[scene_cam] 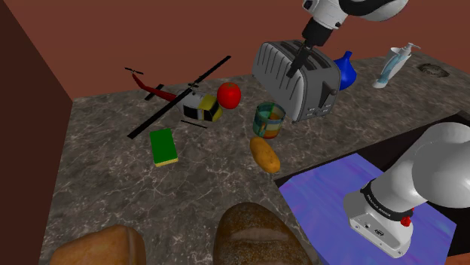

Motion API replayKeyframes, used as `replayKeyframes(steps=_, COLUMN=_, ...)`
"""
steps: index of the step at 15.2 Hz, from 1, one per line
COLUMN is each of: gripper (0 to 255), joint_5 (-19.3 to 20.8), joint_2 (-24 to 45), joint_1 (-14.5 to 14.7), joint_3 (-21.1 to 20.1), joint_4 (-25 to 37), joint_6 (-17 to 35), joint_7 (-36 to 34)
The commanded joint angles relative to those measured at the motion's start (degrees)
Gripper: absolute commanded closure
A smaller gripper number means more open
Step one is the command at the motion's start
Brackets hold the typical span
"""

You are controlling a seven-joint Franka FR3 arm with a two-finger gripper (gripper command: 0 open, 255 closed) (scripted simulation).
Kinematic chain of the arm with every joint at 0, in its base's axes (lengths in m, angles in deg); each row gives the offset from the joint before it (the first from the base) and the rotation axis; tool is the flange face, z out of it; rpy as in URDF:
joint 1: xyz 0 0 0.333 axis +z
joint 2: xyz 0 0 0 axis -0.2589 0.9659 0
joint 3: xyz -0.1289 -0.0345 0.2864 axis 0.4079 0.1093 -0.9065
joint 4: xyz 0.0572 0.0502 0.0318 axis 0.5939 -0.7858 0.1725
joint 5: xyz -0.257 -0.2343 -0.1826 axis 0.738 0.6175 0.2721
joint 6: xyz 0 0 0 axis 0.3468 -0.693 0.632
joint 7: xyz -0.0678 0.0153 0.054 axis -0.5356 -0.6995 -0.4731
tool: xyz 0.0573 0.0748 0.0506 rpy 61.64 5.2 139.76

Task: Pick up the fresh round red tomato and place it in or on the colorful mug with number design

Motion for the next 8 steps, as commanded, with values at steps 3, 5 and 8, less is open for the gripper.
replayKeyframes(steps=3, gripper=0, joint_5=-4.99, joint_2=7.56, joint_1=3.21, joint_3=2.33, joint_4=2.11, joint_6=7.37, joint_7=8.56)
replayKeyframes(steps=5, gripper=0, joint_5=-8.27, joint_2=11.62, joint_1=4.88, joint_3=3.37, joint_4=3.92, joint_6=10.23, joint_7=13.24)
replayKeyframes(steps=8, gripper=0, joint_5=-14.05, joint_2=17.82, joint_1=7.01, joint_3=4.42, joint_4=7.41, joint_6=13.48, joint_7=20.75)
